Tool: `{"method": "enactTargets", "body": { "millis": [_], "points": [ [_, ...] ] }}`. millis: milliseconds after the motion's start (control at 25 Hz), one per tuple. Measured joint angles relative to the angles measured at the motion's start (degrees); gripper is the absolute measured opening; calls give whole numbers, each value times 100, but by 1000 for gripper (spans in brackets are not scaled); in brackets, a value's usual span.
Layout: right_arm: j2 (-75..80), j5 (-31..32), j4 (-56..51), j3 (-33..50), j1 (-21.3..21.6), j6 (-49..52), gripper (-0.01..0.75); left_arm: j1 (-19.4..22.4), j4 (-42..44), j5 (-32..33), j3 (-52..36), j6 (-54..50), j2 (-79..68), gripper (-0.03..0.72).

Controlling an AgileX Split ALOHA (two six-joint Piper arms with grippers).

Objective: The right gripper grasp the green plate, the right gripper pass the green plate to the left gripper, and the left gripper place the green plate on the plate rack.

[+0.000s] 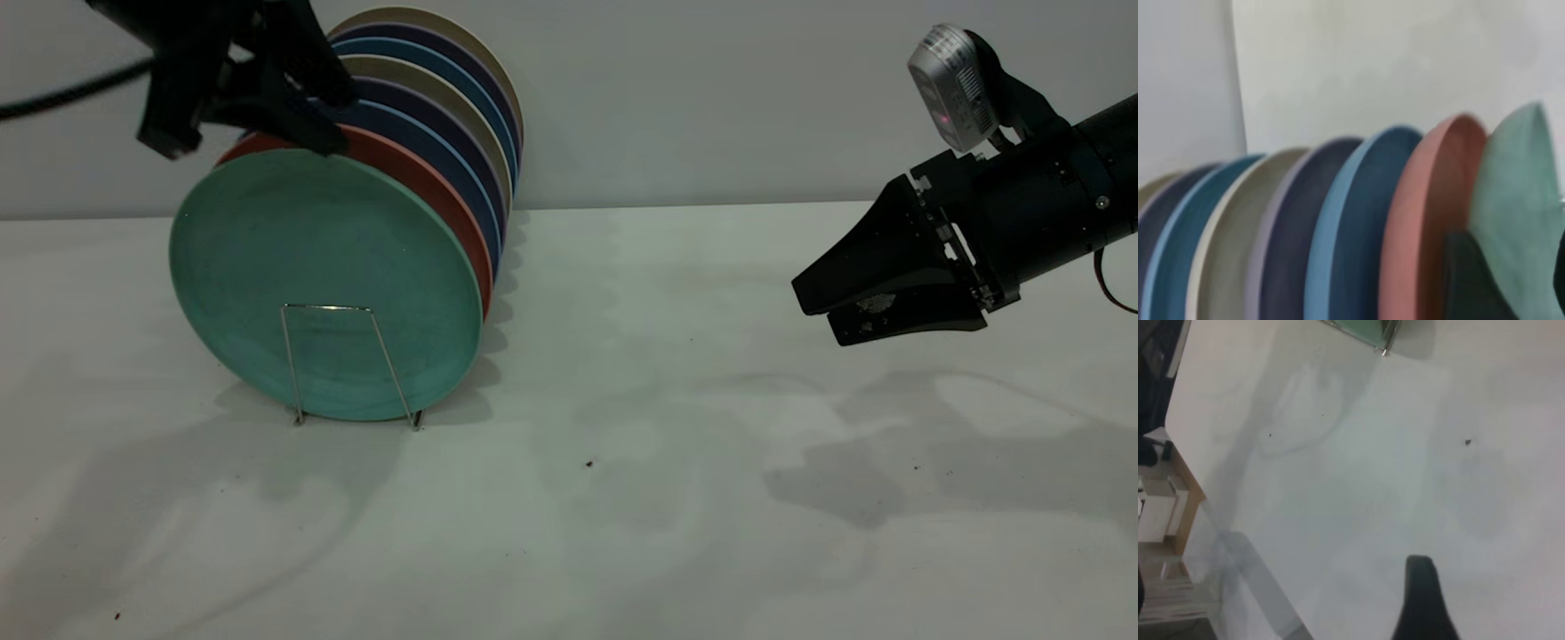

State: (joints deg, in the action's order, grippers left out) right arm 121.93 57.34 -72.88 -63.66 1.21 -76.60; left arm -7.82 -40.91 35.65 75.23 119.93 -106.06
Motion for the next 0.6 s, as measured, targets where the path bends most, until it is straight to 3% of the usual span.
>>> {"method": "enactTargets", "body": {
  "millis": [200, 320, 480, 600],
  "points": [
    [0, -13, 0, 0, 0, 0, 557, 37, 132, 103, 0, -800, 149, 475],
    [0, -13, 0, 0, 0, 6, 556, 142, 180, 82, 0, -1963, 295, 524],
    [0, -71, 169, -68, 0, 304, 554, 406, 253, 40, 0, -4640, 633, 538],
    [0, -264, 1078, -502, 0, 1063, 554, 706, 623, 178, 0, -7283, 884, 540]
  ]
}}
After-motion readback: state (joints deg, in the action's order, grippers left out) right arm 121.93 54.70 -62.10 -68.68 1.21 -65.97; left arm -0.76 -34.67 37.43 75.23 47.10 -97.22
